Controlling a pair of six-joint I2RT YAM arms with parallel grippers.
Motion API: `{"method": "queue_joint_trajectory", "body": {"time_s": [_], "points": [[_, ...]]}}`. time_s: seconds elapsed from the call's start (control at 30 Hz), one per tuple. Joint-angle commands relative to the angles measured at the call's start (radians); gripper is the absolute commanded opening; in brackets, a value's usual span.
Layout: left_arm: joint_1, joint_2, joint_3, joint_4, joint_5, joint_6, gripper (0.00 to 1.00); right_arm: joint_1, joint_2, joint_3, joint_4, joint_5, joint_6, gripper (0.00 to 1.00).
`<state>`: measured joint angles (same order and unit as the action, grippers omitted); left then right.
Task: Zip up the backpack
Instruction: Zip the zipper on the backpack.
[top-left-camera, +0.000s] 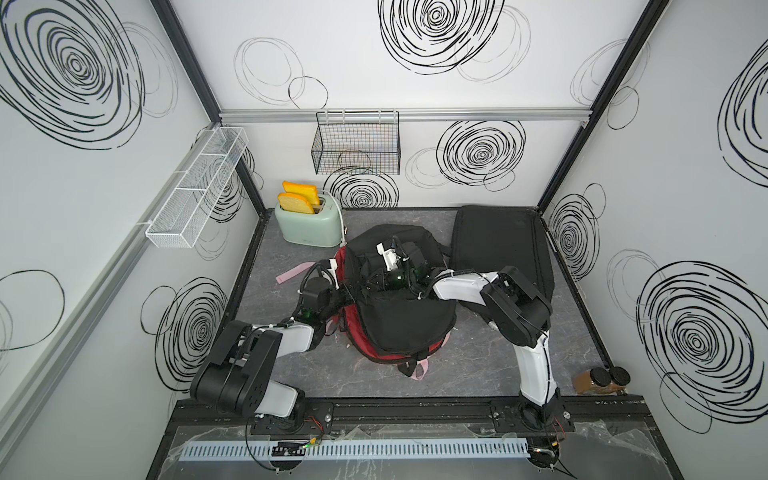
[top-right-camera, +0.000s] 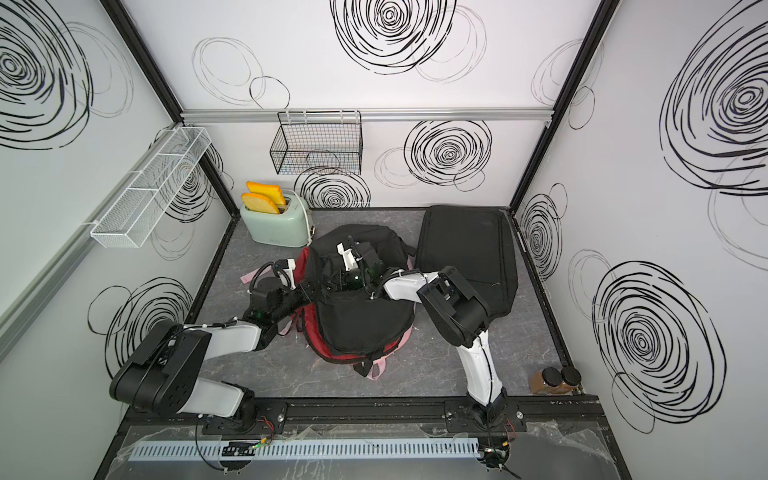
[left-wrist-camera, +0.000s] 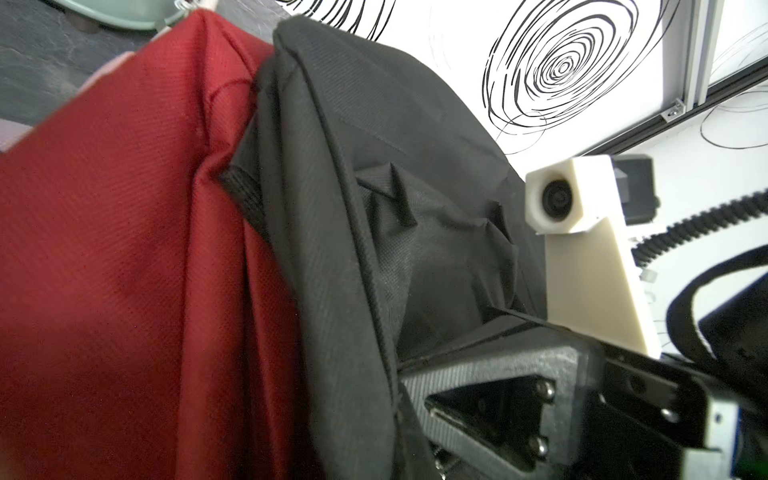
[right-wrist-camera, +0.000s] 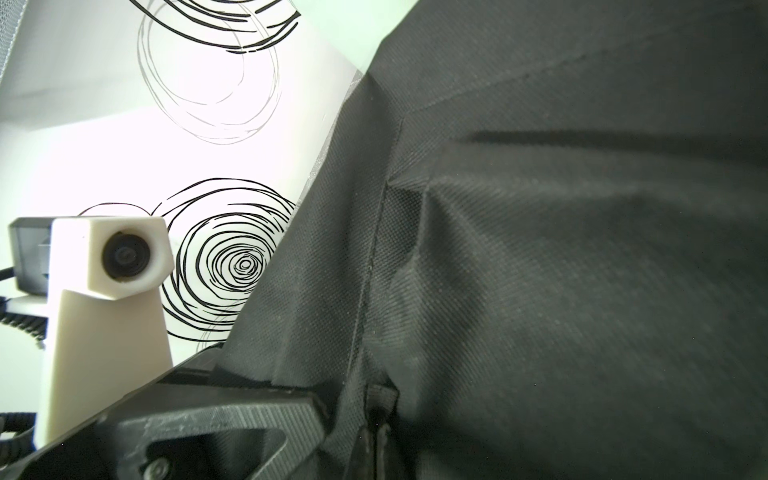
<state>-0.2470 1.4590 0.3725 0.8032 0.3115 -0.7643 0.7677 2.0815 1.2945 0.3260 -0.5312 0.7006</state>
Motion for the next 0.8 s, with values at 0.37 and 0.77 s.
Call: {"method": "queue_joint_trajectory", "body": {"time_s": [0.37, 0.77], "points": [[-0.094, -0.106, 0.099, -0.311, -0.016, -0.065, 0.67, 0.004, 0.064, 0.008, -0.06, 0.003, 0.002, 0.0], [-0.089, -0.065, 0.101, -0.391, -0.024, -0.064, 0.34, -0.022, 0.07, 0.025, -0.076, -0.02, 0.01, 0.0]]}}
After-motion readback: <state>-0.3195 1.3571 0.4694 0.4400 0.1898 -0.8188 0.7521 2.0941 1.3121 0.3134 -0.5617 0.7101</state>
